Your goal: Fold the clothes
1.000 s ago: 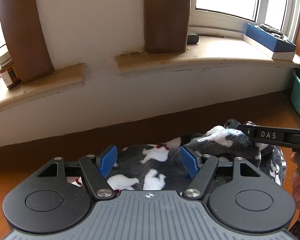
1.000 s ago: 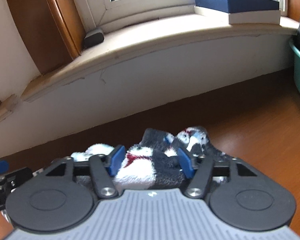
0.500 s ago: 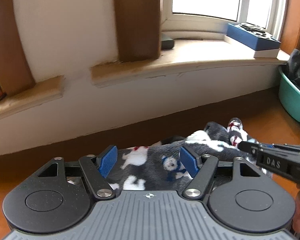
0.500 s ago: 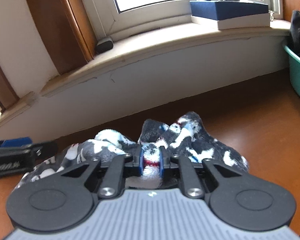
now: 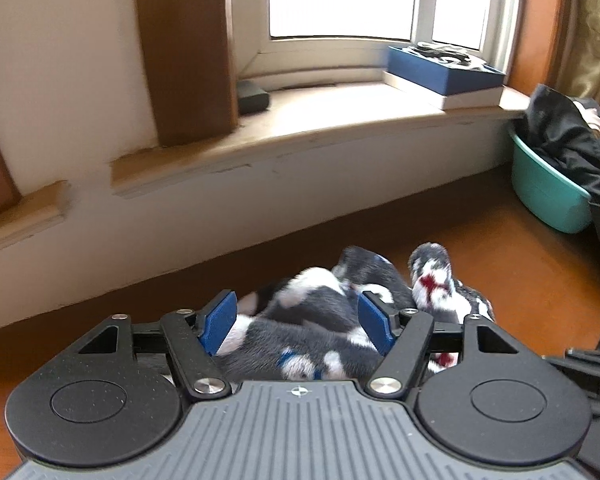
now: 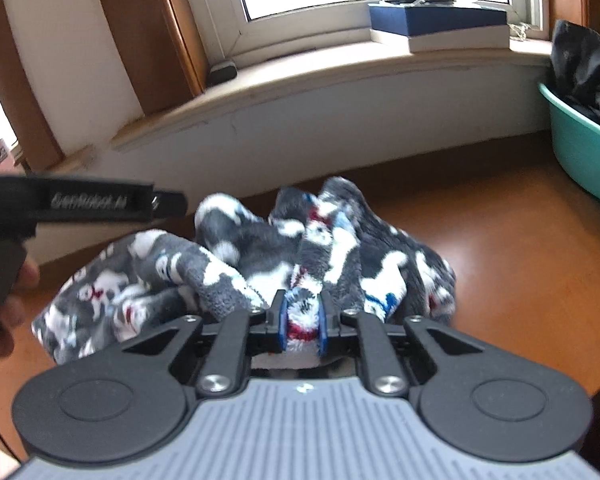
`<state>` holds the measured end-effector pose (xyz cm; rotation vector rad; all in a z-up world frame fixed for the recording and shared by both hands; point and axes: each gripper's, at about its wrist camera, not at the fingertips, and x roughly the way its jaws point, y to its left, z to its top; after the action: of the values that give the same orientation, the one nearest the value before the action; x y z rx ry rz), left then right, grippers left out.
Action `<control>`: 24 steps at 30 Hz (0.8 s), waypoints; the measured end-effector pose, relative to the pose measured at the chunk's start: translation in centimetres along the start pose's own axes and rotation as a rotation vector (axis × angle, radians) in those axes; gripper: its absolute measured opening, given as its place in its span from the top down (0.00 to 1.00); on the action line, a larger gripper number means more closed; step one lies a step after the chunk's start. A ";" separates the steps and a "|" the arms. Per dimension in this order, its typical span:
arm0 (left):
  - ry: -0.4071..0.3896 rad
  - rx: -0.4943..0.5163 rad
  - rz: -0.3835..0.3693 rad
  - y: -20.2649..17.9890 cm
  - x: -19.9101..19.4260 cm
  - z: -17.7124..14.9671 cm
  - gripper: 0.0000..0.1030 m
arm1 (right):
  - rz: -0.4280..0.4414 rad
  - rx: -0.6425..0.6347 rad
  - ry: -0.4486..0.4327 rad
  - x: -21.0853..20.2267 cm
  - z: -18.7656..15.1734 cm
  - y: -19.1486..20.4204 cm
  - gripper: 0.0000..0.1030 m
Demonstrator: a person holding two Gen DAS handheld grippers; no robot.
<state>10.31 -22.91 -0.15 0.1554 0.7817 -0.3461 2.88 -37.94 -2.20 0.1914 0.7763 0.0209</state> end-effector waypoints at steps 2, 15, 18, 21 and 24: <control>0.012 0.003 0.000 -0.7 0.2 -0.3 0.29 | -0.007 0.010 0.015 -0.3 -0.8 -0.4 0.85; 0.055 0.032 0.003 -3.1 0.5 -1.8 0.29 | -0.022 0.060 0.069 -1.4 -3.9 -1.4 0.85; 0.066 0.032 0.007 -3.3 0.5 -2.2 0.29 | -0.021 0.061 0.076 -1.3 -4.2 -1.6 0.85; 0.072 0.027 0.008 -3.4 0.6 -2.3 0.30 | -0.023 0.065 0.087 -1.1 -4.5 -1.9 0.85; 0.082 0.022 0.013 -3.4 0.7 -2.7 0.30 | -0.023 0.069 0.103 -0.9 -4.7 -2.1 0.85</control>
<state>7.76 -25.50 -2.55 0.1962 0.8578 -0.3378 -1.15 -39.34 -5.28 0.2484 0.8822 -0.0185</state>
